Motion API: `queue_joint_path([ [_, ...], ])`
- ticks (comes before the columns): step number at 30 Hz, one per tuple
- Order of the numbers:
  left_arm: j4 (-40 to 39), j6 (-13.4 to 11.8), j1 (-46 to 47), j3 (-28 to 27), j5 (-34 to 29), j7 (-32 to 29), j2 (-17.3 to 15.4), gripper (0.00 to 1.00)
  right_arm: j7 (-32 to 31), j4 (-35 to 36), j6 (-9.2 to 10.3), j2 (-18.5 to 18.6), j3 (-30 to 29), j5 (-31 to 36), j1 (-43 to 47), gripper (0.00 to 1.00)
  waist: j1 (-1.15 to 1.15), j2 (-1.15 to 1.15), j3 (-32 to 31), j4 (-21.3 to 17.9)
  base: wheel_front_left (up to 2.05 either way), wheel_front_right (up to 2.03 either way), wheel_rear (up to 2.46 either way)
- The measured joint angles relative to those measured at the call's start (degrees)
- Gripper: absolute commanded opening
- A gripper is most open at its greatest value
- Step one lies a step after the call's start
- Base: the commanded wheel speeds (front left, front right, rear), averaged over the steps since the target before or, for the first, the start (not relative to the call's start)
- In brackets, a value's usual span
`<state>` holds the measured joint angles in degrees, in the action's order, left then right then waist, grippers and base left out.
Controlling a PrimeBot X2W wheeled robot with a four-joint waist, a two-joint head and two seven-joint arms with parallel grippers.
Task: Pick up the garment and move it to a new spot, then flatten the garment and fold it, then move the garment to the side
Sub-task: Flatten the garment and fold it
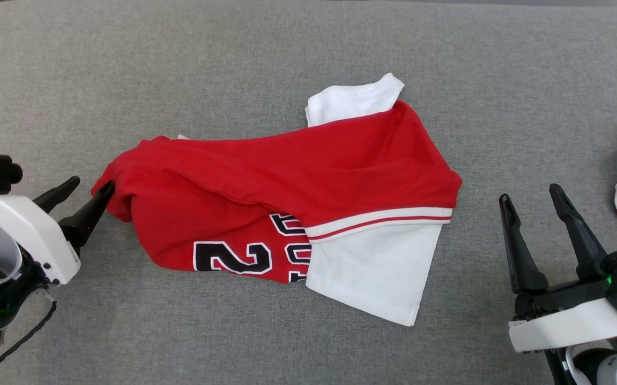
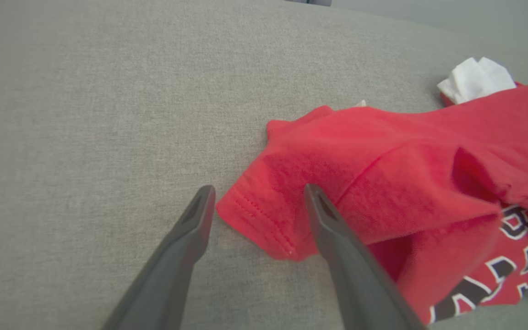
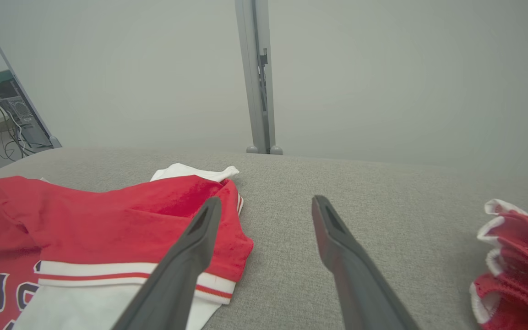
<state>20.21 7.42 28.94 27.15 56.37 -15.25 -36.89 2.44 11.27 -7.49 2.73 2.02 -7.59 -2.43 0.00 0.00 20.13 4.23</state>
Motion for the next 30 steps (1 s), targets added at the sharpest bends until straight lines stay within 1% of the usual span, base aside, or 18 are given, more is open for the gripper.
queue_joint_path([
  [3,-0.1,0.0,2.2,3.9,2.8,0.9,-1.3,1.00,-0.3,0.6,0.00,0.0,0.0,0.5,-0.4,1.00,0.00,0.00,1.1,0.2,0.00,0.00,0.00],
  [8,2.3,0.0,5.2,10.4,5.2,1.8,-3.3,1.00,-0.9,1.1,0.00,0.0,0.2,0.8,-0.9,1.00,0.00,0.00,2.2,0.1,0.00,0.00,0.00],
  [13,5.6,0.0,8.6,16.1,6.4,4.4,-3.4,1.00,-1.2,1.4,0.00,0.0,0.7,0.8,-1.7,1.00,0.00,0.00,3.2,-0.4,0.00,0.00,0.00],
  [18,8.9,0.0,12.0,21.3,8.1,5.6,-3.2,1.00,-1.3,1.6,0.00,0.0,1.1,0.8,-2.3,1.00,0.00,0.00,4.4,-1.2,0.00,0.00,0.00],
  [19,9.5,0.0,12.7,22.3,8.5,6.0,-3.1,0.85,-1.3,1.6,0.00,0.0,1.1,0.8,-2.4,1.00,0.00,0.00,4.5,-1.4,0.00,0.00,0.00],
  [20,10.1,0.0,13.4,23.2,8.8,6.1,-3.2,0.85,-1.3,1.6,0.00,0.0,1.2,0.8,-2.5,1.00,0.00,0.00,4.7,-1.6,0.00,0.00,0.00],
  [21,10.5,0.0,14.0,24.1,9.0,6.2,-3.2,0.55,-1.3,1.7,0.00,0.0,1.1,0.8,-2.7,1.00,0.00,0.00,4.9,-1.7,0.00,0.00,0.00],
  [22,10.8,0.0,14.6,24.8,9.7,6.8,-3.3,0.30,-1.3,1.7,0.00,0.0,1.0,0.7,-2.8,1.00,0.00,0.00,5.1,-1.8,0.00,0.00,0.00],
  [23,11.4,0.0,15.1,25.6,10.2,7.2,-3.3,0.00,-1.2,1.7,0.00,0.0,0.9,0.6,-2.9,1.00,0.00,0.00,5.3,-2.0,0.00,0.00,0.00],
  [27,12.2,0.1,16.7,28.5,11.3,9.2,-3.2,0.00,-1.1,1.7,0.00,0.0,0.5,0.6,-2.9,1.00,0.00,0.00,5.8,-2.0,0.00,0.00,0.00],
  [30,13.1,0.1,17.6,29.7,11.3,13.1,-3.3,0.00,-0.8,1.7,0.00,0.0,0.3,0.5,-2.9,1.00,0.00,0.00,5.8,-1.6,0.00,0.00,0.00],
])
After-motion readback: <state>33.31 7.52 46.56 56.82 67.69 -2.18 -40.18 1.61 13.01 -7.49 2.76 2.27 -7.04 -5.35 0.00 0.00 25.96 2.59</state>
